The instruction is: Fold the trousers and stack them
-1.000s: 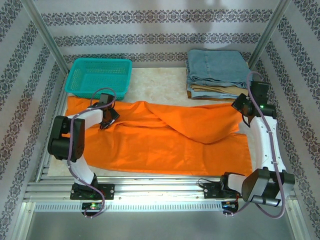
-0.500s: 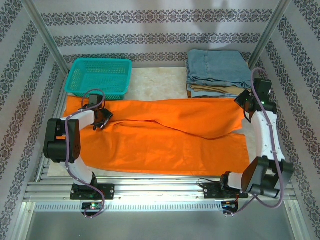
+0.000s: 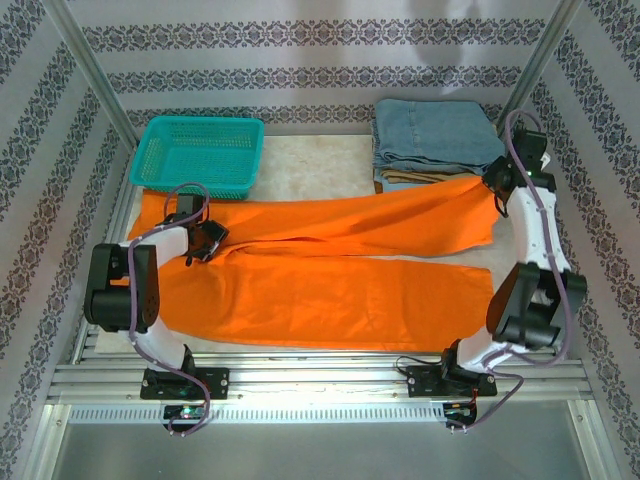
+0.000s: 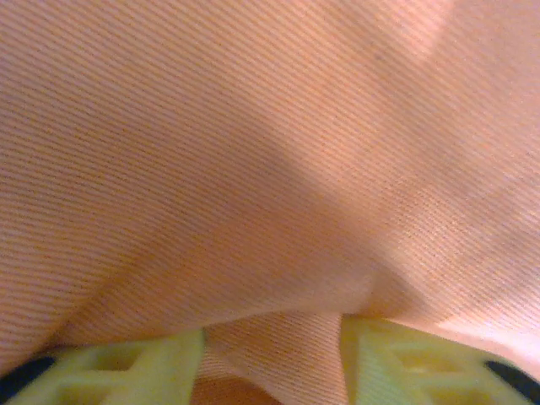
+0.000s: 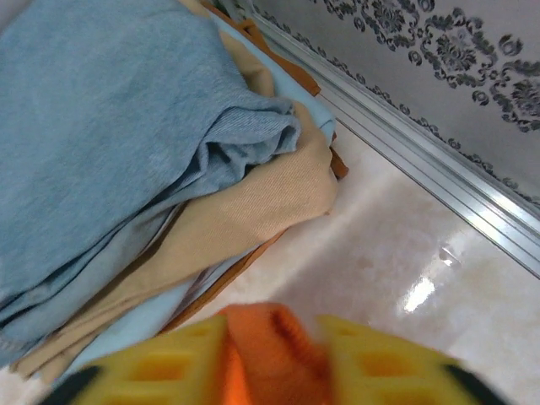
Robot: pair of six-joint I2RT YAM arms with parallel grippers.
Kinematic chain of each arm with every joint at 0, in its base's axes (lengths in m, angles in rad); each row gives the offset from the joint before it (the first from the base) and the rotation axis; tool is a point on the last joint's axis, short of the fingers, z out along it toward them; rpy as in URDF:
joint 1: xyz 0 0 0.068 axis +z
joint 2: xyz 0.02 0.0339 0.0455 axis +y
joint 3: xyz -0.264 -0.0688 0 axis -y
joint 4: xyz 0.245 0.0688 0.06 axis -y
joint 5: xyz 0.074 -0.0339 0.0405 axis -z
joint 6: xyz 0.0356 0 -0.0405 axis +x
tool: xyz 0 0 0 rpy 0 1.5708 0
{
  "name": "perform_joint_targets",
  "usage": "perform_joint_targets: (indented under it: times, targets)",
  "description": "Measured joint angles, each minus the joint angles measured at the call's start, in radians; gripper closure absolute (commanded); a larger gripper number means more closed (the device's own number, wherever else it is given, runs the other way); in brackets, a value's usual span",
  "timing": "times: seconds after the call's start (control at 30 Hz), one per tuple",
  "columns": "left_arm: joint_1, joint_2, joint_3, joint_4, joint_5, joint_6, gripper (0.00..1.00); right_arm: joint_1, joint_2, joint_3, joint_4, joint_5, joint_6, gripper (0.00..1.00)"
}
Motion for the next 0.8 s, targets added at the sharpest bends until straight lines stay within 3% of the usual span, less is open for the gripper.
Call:
perform_joint_targets:
  times: [0.17,0.4,0.47,0.53,0.63,0.7,0.8]
  targets:
    - [0.0,-0.04,-0.005,-0.044,0.021,0.014,0.29,0.002,0.038,-0.017,-0.042,0.001,-0.005,0.39]
    - [-0.008,-0.205,0.015,-0.159,0.023,0.046,0.27,0.121,-0.179,-0.108,-0.051,0.017,-0.027,0.38]
    - [-0.026,-0.249,0.023,-0.166,0.016,0.055,0.28,0.226,-0.252,-0.154,-0.042,0.027,-0.027,0.43]
    - [-0.052,-0.266,0.023,-0.166,0.014,0.059,0.3,0.359,-0.282,-0.198,-0.028,0.029,-0.021,0.55]
    - [-0.085,-0.248,0.013,-0.161,0.018,0.066,0.35,0.581,-0.21,-0.227,0.002,-0.002,0.006,0.98]
    - [-0.093,-0.212,-0.001,-0.148,0.023,0.072,0.4,0.709,-0.07,-0.191,0.014,-0.039,0.027,1.0]
    - [-0.093,-0.138,-0.021,-0.116,0.037,0.07,0.5,0.814,0.157,-0.089,0.021,-0.085,0.022,1.0]
